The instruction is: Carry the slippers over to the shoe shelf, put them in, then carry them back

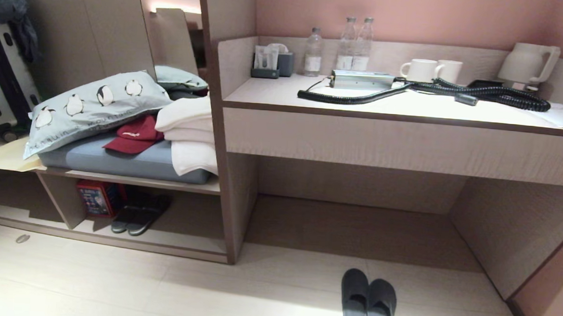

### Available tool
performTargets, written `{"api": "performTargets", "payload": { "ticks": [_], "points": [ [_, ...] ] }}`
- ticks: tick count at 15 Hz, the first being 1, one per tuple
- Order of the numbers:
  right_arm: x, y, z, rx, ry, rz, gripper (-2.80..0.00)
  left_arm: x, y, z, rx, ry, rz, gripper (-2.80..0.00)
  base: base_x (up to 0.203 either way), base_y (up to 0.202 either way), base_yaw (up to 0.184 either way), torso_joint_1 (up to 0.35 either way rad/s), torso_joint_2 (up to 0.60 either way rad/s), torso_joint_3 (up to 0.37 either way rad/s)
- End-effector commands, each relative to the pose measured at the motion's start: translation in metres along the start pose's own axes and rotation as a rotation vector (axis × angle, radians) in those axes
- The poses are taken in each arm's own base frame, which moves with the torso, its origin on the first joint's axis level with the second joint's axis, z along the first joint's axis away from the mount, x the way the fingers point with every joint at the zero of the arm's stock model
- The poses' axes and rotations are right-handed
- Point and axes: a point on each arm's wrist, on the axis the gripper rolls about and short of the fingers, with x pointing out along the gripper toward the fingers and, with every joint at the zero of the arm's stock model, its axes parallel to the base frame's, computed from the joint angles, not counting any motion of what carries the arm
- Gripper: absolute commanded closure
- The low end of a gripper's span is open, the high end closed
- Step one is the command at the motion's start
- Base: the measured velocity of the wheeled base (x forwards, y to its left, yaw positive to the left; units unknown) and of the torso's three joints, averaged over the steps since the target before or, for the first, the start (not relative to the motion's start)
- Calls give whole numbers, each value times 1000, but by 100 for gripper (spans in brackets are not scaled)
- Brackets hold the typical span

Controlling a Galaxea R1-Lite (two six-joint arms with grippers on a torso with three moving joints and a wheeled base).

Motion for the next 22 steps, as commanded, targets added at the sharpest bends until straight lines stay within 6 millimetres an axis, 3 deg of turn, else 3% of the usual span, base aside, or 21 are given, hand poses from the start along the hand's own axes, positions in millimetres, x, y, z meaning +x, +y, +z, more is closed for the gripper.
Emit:
{"api": "performTargets", "payload": {
  "ticks": [1, 16, 22],
  "points": [
    [0, 0, 0, 0, 1, 0, 0, 0, 0, 0, -1, 3, 1, 0, 0, 196, -3, 4, -2, 2],
    [0, 0, 0, 13, 2, -16, 0, 0, 0, 0, -1, 3, 1, 0, 0, 195, -2, 2, 1, 3],
    [0, 0, 0, 15, 3, -16, 0, 0, 0, 0, -2, 3, 1, 0, 0, 205, -96, 2, 2, 3]
  ]
}}
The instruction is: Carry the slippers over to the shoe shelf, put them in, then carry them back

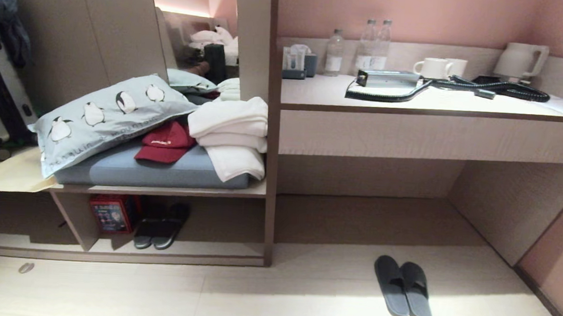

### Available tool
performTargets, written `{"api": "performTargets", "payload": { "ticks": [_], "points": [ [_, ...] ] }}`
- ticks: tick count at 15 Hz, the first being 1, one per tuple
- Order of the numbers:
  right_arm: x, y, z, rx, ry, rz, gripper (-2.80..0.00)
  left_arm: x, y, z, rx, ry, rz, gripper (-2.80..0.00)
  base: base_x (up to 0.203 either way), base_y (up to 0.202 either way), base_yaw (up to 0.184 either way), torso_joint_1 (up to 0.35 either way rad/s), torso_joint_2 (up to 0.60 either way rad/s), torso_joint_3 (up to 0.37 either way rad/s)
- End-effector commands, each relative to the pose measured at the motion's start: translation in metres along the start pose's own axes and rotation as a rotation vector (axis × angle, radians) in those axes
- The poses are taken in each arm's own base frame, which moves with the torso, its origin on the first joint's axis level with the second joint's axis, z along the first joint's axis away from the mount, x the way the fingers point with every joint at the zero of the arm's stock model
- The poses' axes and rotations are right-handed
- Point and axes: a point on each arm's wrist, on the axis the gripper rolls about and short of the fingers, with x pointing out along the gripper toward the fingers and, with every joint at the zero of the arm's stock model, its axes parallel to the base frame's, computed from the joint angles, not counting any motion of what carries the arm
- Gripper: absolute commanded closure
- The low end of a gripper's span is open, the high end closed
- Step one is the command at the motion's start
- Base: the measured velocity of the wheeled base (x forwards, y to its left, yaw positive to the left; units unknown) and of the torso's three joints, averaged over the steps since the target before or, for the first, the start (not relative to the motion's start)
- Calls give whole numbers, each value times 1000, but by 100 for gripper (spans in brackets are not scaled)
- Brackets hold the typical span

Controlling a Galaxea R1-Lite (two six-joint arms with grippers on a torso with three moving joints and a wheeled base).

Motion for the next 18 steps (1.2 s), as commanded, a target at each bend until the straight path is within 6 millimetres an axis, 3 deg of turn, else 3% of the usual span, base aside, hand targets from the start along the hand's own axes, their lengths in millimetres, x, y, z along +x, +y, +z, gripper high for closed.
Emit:
{"api": "performTargets", "payload": {
  "ticks": [1, 15, 18],
  "points": [
    [0, 0, 0, 0, 1, 0, 0, 0, 0, 0, -1, 2, 1, 0, 1, 195, -117, 2, 2, 12],
    [0, 0, 0, 0, 2, 0, 0, 0, 0, 0, 0, 2, 1, 0, 0, 193, -12, 3, 3, 1],
    [0, 0, 0, 0, 1, 0, 0, 0, 0, 0, -1, 2, 1, 0, 0, 76, 0, 2, 2, 3]
  ]
}}
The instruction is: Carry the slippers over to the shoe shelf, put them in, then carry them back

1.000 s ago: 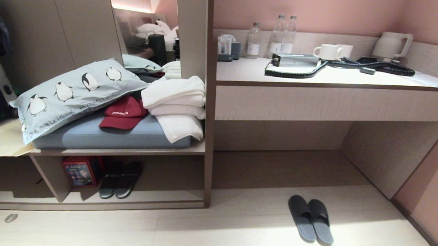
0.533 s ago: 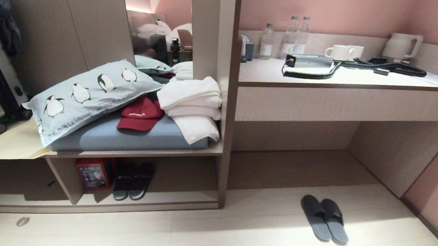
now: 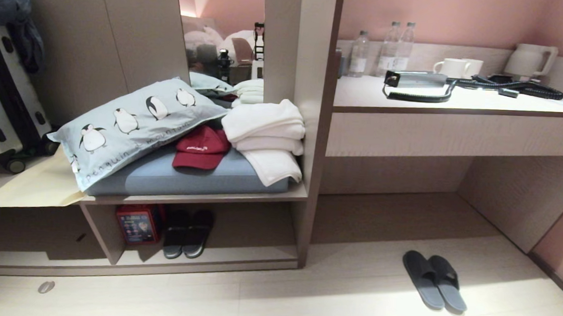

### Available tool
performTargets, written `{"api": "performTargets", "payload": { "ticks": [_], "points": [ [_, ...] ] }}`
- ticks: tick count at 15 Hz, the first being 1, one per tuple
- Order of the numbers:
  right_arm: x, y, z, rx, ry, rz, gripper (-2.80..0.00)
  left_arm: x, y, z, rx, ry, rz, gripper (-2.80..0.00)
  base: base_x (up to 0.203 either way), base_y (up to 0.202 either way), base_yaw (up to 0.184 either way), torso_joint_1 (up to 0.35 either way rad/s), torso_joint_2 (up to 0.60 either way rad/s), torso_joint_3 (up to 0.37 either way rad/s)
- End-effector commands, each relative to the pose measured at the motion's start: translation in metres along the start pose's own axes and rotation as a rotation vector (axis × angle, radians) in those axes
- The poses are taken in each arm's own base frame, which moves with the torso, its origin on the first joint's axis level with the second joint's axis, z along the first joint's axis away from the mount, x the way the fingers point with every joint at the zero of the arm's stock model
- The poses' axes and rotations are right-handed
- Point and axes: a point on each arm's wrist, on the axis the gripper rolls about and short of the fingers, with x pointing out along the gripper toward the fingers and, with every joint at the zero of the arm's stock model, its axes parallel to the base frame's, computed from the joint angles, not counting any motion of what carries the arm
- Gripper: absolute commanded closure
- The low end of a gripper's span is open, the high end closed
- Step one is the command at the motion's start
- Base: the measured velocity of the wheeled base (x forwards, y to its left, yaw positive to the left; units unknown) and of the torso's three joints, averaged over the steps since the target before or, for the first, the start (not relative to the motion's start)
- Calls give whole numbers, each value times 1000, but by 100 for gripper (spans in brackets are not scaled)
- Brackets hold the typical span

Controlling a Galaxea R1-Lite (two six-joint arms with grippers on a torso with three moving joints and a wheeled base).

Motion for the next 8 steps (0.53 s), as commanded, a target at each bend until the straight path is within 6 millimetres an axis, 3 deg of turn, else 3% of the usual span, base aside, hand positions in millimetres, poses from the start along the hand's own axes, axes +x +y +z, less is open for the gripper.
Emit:
{"api": "performTargets", "payload": {
  "ticks": [1, 3, 8],
  "points": [
    [0, 0, 0, -1, 1, 0, 0, 0, 0, 0, -4, 3, 0, 0, 0, 0, 0, 0, 0, 0],
    [0, 0, 0, -1, 1, 0, 0, 0, 0, 0, -3, 3, 0, 0, -73, 7, -1, 17, 2, -2],
    [0, 0, 0, -1, 1, 0, 0, 0, 0, 0, -4, 3, 0, 0, -190, 1, 2, 2, 1, 2]
  ]
}}
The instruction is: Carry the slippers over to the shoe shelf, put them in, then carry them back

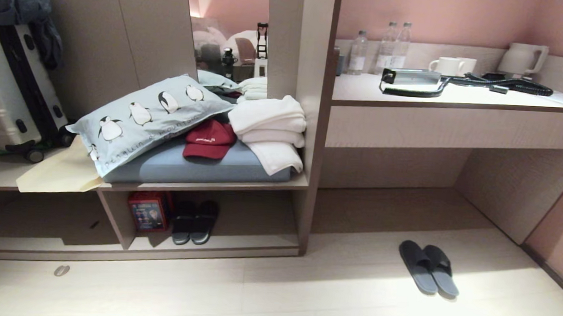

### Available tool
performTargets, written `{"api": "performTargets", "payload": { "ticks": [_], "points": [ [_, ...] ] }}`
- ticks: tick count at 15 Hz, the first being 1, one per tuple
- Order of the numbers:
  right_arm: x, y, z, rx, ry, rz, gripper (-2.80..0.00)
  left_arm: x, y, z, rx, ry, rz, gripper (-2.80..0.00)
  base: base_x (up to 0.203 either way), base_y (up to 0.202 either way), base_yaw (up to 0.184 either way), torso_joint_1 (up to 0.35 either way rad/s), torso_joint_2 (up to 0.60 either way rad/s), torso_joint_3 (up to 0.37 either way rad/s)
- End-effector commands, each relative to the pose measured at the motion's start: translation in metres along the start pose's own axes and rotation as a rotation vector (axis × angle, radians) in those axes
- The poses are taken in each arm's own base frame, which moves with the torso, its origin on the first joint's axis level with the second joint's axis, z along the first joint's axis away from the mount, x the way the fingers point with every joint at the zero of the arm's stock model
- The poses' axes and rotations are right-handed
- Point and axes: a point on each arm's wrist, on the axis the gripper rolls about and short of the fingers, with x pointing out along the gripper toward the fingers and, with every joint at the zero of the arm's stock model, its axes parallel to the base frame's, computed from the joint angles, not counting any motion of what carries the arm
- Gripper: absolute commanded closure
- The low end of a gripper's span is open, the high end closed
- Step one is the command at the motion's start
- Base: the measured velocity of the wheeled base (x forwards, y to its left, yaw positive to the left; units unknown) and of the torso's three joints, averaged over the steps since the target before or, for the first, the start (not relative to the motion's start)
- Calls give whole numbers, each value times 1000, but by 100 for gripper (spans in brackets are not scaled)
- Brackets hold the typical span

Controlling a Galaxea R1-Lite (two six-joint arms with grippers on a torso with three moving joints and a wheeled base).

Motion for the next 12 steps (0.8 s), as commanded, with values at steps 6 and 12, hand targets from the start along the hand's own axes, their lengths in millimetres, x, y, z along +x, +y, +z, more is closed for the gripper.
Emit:
{"api": "performTargets", "payload": {
  "ticks": [6, 12],
  "points": [
    [0, 0, 0, 0, 1, 1, 0, 0, 0, 0, -1, 3, 1, 0, -197, 0, 1, 3, 3, 3],
    [0, 0, 0, 0, 1, 1, 0, 0, 0, 0, -1, 3, 1, 0, -193, 0, 2, 4, 3, 1]
  ]
}}
